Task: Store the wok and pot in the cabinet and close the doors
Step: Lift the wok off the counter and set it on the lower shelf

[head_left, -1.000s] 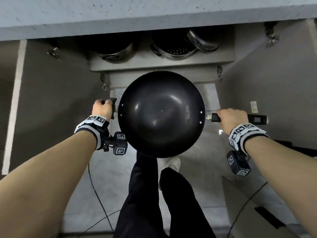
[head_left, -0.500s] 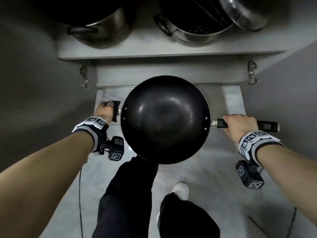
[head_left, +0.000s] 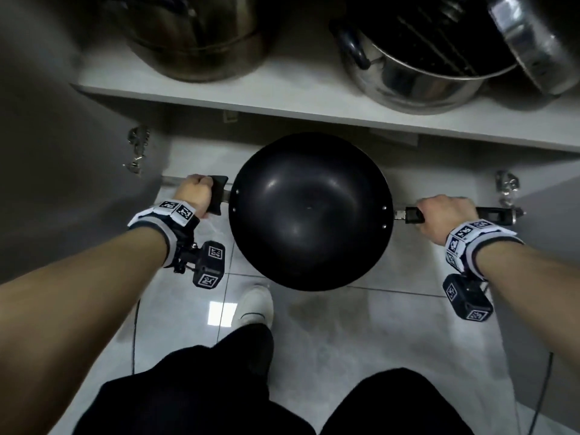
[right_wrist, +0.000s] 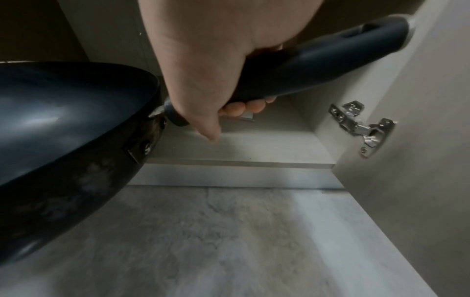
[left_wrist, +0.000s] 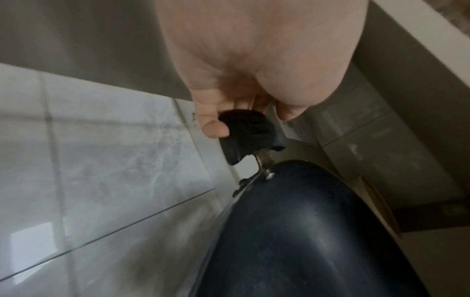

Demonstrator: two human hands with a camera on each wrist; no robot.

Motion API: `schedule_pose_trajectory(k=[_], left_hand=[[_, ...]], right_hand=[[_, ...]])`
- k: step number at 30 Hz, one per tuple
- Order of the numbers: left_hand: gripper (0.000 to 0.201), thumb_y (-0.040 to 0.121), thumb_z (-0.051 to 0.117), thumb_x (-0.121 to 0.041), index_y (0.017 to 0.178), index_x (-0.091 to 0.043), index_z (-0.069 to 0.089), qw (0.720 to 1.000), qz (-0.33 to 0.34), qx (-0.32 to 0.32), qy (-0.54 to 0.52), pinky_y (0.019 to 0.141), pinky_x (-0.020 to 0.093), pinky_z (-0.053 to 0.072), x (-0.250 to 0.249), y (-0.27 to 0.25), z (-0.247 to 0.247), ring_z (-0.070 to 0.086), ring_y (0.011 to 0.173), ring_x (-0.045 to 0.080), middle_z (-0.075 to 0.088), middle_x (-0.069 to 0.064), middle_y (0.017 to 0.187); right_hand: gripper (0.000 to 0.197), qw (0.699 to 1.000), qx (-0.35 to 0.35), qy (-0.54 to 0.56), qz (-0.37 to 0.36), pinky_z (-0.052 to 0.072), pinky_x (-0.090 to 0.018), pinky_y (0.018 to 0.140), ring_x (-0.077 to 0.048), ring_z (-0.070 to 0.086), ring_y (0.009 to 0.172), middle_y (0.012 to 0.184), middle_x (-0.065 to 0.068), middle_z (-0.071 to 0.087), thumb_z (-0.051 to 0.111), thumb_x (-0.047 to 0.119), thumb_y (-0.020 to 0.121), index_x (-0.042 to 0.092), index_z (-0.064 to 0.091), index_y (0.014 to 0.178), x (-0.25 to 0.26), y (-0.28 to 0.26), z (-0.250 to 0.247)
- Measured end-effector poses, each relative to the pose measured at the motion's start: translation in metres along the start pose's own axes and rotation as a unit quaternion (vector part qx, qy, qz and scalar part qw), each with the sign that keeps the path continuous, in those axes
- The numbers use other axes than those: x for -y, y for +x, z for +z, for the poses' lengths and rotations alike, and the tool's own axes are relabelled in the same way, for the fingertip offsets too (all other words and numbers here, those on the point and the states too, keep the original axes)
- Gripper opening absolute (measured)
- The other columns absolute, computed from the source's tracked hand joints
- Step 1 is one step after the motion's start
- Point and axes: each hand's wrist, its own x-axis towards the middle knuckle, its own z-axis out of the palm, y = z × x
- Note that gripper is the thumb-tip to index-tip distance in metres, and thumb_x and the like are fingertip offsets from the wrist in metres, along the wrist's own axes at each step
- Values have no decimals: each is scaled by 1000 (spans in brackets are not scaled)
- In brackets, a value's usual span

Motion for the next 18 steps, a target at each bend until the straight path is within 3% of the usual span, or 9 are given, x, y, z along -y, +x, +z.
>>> schedule_pose_trajectory(k=[1,2,4,6,8,12,16,18], left_hand=[[39,98,39,-20,129,-3,55,1000,5,-11,2,41,24,52,-3,8,2,61,93,39,58,23,119],[38,97,40,-20,127,-4,57,1000,11,-24,-5,46,30,56,-7,16,3,58,80,35,58,22,112],[38,96,41,-22,124,-6,60,998,22,-50,-14,74,47,60,-12,34,4,57,73,34,60,22,110],[38,95,41,-25,120,-6,62,997,46,-60,9,84,46,56,-15,49,4,64,89,39,65,23,113],[37,94,42,-26,115,-5,65,995,62,-70,24,82,42,53,-18,59,6,65,100,42,66,25,111],[42,94,43,-26,118,2,63,995,69,-73,12,92,43,49,-27,71,16,60,114,42,62,28,125],[39,94,46,-26,121,-5,64,991,86,-103,-27,85,30,46,-37,77,29,60,100,30,65,13,109],[42,95,47,-25,131,-7,58,989,95,-95,-63,94,30,46,-41,80,36,59,110,28,63,12,121]], right_hand=[[9,1000,-7,-1,0,41,-28,63,-25,67,83,79,2,61,53,35,85,28,50,80,3,8,3],[10,1000,-16,0,0,40,-28,63,-26,67,82,78,1,60,53,34,85,28,49,79,5,17,8],[8,999,-33,-3,-1,40,-29,64,-27,67,85,83,-1,64,54,33,83,25,53,83,10,37,13],[13,999,-36,-5,0,42,-30,66,-28,66,88,91,-3,67,56,32,80,22,59,89,15,55,16],[17,999,-49,12,13,43,-30,66,-29,66,87,92,-6,68,59,32,78,19,62,88,20,70,17],[15,996,-55,18,69,43,-29,69,-28,65,79,78,-7,62,61,32,76,18,65,81,23,92,13],[11,992,-70,7,107,39,-37,87,-27,67,83,73,-5,54,60,29,75,19,57,72,21,105,6],[10,990,-76,10,123,37,-39,91,-27,67,84,75,-7,57,60,28,76,19,55,74,18,108,6]])
